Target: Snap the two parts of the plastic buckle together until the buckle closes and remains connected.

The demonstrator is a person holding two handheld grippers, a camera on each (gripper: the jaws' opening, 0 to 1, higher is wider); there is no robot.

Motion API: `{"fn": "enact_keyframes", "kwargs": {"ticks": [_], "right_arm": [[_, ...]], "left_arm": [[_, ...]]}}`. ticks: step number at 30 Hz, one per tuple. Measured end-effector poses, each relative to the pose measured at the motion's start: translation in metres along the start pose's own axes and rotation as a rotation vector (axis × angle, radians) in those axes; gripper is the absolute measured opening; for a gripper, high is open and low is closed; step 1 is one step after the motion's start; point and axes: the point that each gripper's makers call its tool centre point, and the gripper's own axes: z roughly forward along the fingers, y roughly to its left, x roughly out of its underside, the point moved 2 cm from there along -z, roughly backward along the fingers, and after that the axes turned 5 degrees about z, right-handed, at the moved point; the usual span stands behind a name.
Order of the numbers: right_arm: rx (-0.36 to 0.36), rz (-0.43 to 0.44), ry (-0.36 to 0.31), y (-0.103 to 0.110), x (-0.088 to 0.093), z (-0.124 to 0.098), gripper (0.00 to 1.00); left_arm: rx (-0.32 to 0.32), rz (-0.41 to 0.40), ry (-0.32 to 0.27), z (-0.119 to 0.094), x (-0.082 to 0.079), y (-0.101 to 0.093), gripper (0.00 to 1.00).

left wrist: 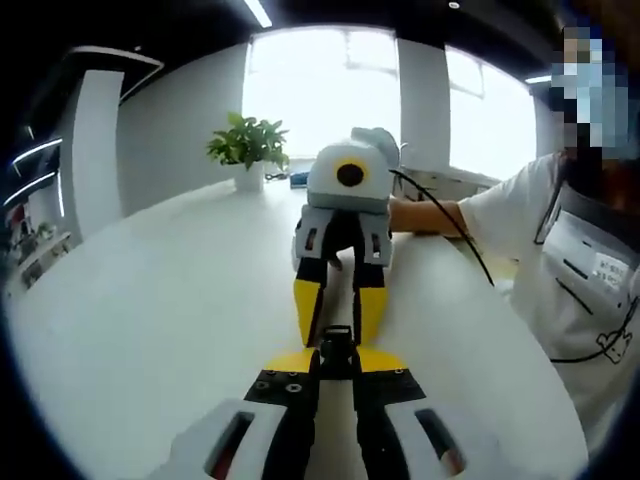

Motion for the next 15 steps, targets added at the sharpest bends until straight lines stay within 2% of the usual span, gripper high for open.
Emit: {"fn": "enact_keyframes", "kwargs": {"ticks": [6,9,15], "right_arm": [[-0.007,0.001,-0.019,0.003,-0.005,0.001,0.17],[-0.002,-0.008,-0.034,0.003,-0.009,0.000,0.12],[0.006,-0.004,-0.034,0.003,-0.011,-0.001,0.12]], "left_arm": [[-0.002,0.009,-0.004,0.000,-0.002,0.000,0.11],[-0.006,0.011,-0.003,0.000,-0.002,-0.001,0.11],[-0.003,0.008,-0.016,-0.002,-0.004,0.001,0.11]]}}
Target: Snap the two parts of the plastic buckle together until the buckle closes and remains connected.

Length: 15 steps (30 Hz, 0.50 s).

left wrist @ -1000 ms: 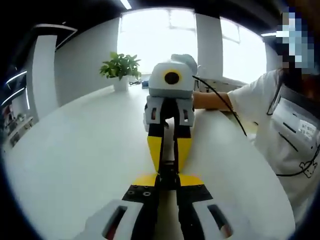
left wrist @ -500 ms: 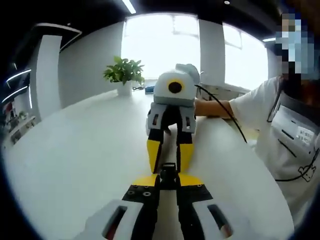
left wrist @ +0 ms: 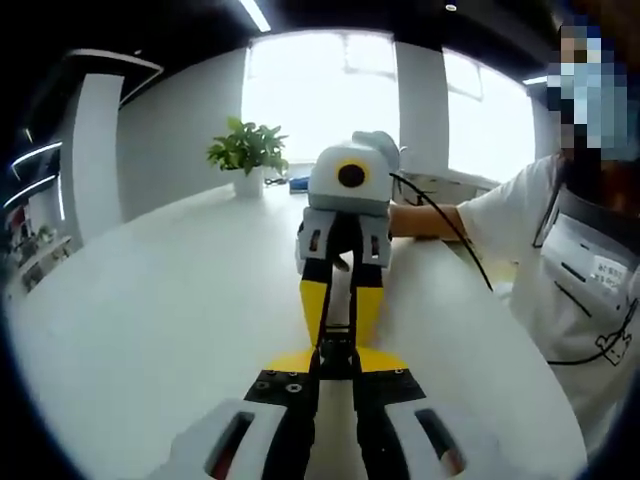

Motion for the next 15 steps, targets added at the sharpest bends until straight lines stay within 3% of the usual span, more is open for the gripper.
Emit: {"fn": "enact_keyframes", "kwargs": {"ticks": [15], "right_arm": [[-0.018,0.004,0.031,0.0024,0.0034,0.0000,0.10]], "left_arm": [[0.015,0.016,0.012,0.0051,0.0042,-0.0042,0.10]]}}
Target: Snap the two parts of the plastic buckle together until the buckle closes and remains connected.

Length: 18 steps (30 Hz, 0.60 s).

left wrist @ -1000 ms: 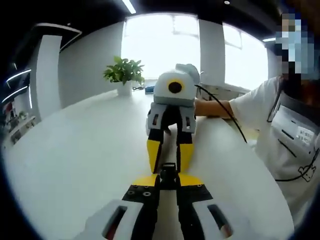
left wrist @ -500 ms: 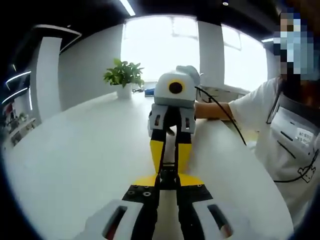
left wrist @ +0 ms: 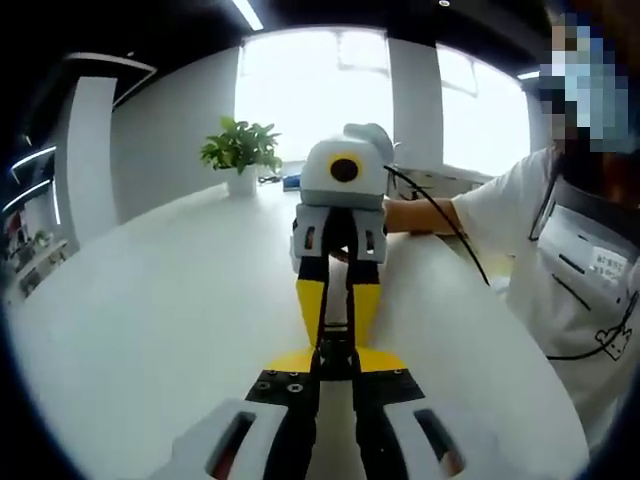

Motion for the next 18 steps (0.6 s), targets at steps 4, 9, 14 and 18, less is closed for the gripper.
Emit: {"fn": "enact_keyframes", "kwargs": {"ticks": [4,9,14,18], "right_arm": [[0.006,0.011,0.014,-0.002,0.004,0.000,0.10],[-0.006,0.023,0.003,0.001,0.004,0.002,0.09],[0.009,0.020,0.047,-0.005,0.017,0.007,0.09],[0.011,0.006,0.037,0.003,-0.001,0.000,0.10]], "left_arm": [[-0.007,0.011,0.008,0.004,0.002,0.001,0.10],[0.011,-0.026,-0.035,0.009,-0.002,-0.001,0.09],[-0.006,0.036,0.001,-0.002,-0.007,0.002,0.09],[0.003,0.023,-0.028,-0.004,-0.006,0.001,0.10]]}}
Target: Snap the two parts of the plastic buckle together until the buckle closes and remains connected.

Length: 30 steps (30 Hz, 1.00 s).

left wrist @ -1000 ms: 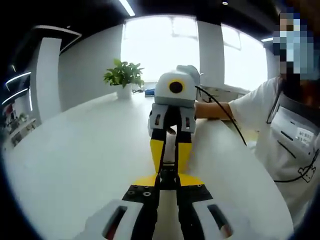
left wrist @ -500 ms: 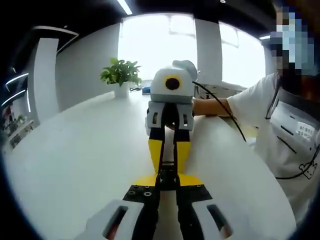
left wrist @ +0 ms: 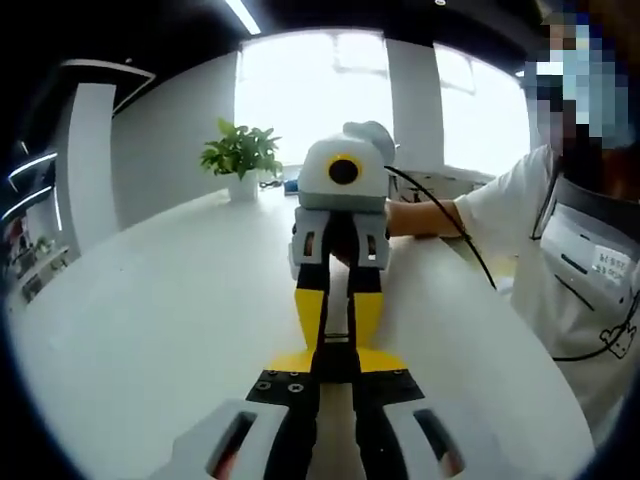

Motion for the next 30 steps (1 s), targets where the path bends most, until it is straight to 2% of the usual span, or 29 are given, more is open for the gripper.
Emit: {"fn": "enact_keyframes", "kwargs": {"ticks": [3,14,30], "right_arm": [[0.009,-0.022,0.026,0.001,0.006,0.005,0.10],[0.016,-0.005,-0.031,-0.007,-0.005,-0.001,0.10],[0.026,-0.002,-0.041,-0.011,-0.009,-0.003,0.10]], "left_arm": [[-0.001,0.010,0.029,0.003,0.005,-0.001,0.10],[-0.025,0.021,-0.017,-0.004,-0.003,0.000,0.10],[-0.053,0.021,-0.035,-0.001,-0.006,0.006,0.12]]}}
